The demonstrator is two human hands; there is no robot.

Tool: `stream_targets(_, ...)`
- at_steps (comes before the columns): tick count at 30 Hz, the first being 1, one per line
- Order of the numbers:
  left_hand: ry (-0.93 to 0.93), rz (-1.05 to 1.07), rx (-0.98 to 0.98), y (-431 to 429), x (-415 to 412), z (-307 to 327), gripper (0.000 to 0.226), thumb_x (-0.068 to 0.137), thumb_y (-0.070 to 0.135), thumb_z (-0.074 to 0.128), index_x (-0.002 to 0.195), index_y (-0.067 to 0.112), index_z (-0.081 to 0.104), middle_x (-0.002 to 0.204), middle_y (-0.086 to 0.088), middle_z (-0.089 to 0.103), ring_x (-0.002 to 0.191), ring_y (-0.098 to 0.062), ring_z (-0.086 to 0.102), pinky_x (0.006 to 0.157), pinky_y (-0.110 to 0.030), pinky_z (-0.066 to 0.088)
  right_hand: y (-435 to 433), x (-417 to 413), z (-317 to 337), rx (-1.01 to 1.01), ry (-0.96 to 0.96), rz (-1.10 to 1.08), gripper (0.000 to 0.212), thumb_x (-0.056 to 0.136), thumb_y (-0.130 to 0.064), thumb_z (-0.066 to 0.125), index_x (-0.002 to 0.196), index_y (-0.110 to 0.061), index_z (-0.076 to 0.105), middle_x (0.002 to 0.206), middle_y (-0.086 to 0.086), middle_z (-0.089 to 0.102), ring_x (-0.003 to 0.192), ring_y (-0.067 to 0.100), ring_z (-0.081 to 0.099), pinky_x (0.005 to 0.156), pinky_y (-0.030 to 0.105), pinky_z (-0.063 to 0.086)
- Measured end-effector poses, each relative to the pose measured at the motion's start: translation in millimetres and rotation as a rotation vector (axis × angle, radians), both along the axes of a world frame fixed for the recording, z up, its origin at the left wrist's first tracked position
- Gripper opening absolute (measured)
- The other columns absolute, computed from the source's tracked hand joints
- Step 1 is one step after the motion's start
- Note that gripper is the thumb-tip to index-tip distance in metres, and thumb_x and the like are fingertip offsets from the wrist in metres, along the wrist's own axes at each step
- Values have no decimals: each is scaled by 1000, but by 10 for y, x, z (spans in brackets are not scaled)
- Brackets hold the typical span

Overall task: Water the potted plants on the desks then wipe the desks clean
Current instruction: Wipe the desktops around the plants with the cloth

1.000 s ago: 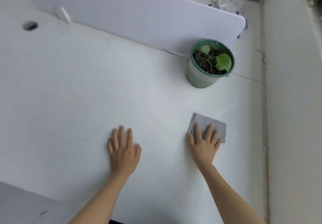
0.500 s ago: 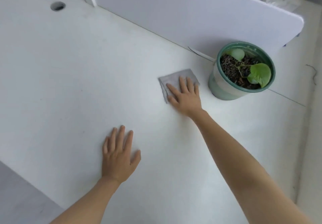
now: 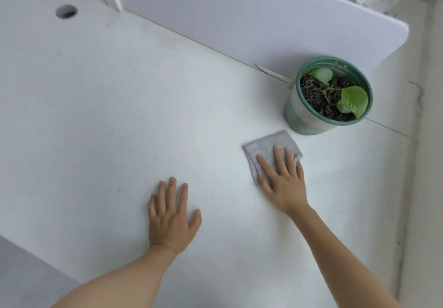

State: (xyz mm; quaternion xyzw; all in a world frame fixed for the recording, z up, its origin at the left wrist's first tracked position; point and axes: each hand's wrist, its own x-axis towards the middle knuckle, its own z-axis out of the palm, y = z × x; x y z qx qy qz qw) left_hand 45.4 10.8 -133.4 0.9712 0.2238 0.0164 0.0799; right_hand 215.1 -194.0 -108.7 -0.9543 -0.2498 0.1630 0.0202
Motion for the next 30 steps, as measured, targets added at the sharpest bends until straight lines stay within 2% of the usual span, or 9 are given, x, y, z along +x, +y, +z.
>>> stream_targets(4,-6,-8,6,-5,-9,-4,59,73,43,37,123,11,42,129,-24,56,125,-35,31,98,-47,23,-853,313,110,-75,46,-503,62,86,-58,21,145,-39,17,159,6,4,145,29,0,116,50,8)
stream_targets(7,-7,-12,12,-2,-6,-16,59,73,42,37,123,11,42,129,-24,56,125,-36,31,98,-48,23,-916,664,143,-45,48,-679,59,89,-48,33,145,-37,17,158,4,2,144,29,-5,115,51,3)
stream_targets(10,-3,-19,10,3,-7,-21,59,74,42,37,123,10,42,129,-24,56,124,-37,32,98,-48,23,-652,689,129,30,27,-781,57,87,-43,34,142,-37,20,157,3,4,143,30,-6,113,54,1)
stream_targets(17,16,-21,-28,1,4,31,59,73,41,37,123,10,43,128,-25,56,124,-37,32,97,-47,24,207,-143,117,54,42,-672,56,91,-45,34,144,-38,17,158,5,0,143,34,-9,114,54,-3)
stream_targets(21,39,-33,-46,5,10,62,59,73,41,37,122,9,43,128,-27,56,124,-37,32,97,-46,24,890,-510,162,101,110,-288,58,91,-46,33,145,-38,12,159,4,-6,143,34,-15,113,53,-6)
stream_targets(23,59,-39,-66,-5,10,74,59,73,42,37,121,9,44,128,-27,55,124,-37,32,97,-47,23,893,-635,167,98,142,-209,58,92,-48,30,145,-39,9,158,2,-9,143,31,-18,114,50,-6)
stream_targets(26,90,-46,-89,-2,21,101,61,72,42,37,119,6,50,128,-28,55,123,-38,32,95,-48,23,570,-901,116,86,127,-279,60,87,-56,18,145,-41,7,159,2,-8,144,31,-15,115,47,-3)
stream_targets(28,126,-51,-106,-9,19,122,63,72,41,36,116,2,57,126,-28,56,122,-39,32,94,-48,23,203,-980,116,66,87,-436,69,78,-62,8,144,-42,7,159,5,-5,144,32,-12,115,47,0)
stream_targets(30,158,-59,-120,-16,9,136,64,71,41,35,114,1,60,126,-28,56,121,-41,37,93,-48,23,-235,-974,141,7,86,-640,63,85,-61,18,145,-41,7,159,5,-5,144,31,-10,116,46,2)
